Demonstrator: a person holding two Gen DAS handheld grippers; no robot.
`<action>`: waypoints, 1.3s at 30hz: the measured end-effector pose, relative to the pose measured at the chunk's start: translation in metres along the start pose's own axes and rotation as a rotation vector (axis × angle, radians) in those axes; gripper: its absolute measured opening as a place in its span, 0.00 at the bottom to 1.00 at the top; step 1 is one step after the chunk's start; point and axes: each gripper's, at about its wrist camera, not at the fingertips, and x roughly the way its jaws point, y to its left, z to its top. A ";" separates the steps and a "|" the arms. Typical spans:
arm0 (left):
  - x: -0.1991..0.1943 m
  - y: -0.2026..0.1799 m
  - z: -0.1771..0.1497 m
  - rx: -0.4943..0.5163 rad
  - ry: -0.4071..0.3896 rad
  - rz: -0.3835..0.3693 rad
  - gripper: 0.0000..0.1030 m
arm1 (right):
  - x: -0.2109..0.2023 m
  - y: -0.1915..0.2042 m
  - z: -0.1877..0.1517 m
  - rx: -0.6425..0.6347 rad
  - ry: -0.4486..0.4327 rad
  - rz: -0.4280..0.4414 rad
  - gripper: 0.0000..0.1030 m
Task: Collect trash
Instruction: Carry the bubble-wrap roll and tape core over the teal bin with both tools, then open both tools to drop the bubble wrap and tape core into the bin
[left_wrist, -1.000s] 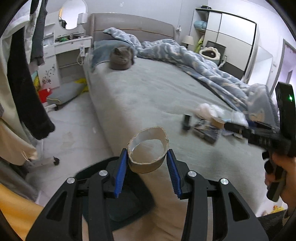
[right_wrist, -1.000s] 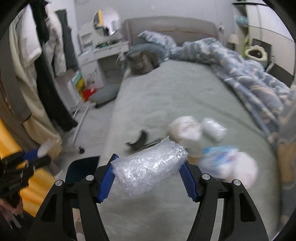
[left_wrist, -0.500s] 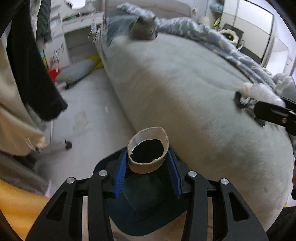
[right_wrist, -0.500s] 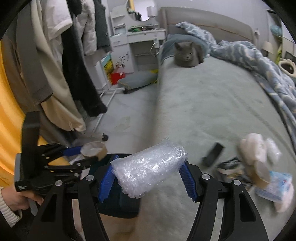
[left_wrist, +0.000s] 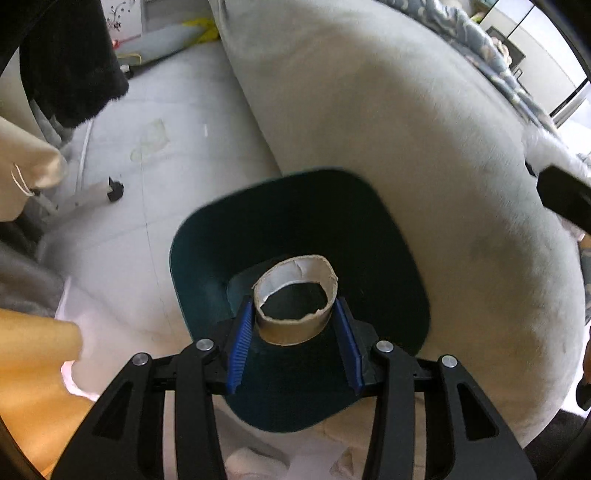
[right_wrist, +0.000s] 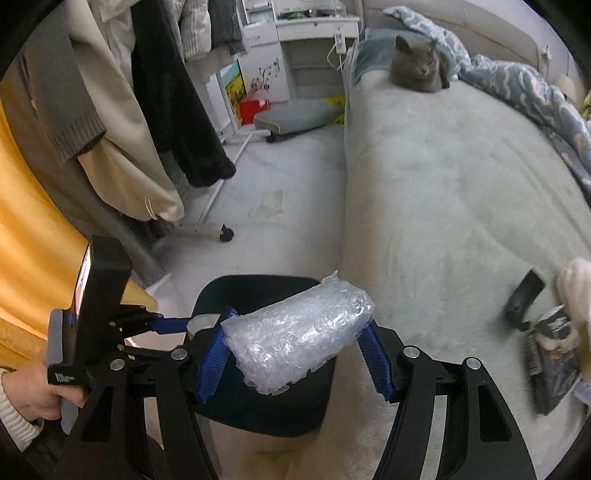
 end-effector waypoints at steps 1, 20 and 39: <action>0.001 0.002 -0.002 -0.004 0.014 -0.006 0.45 | 0.004 0.001 0.000 0.003 0.008 0.002 0.64; -0.050 0.039 0.000 -0.084 -0.152 -0.033 0.68 | 0.073 0.026 -0.007 0.006 0.154 0.042 0.64; -0.122 0.047 0.016 -0.042 -0.453 -0.014 0.63 | 0.117 0.053 -0.037 -0.088 0.307 0.016 0.68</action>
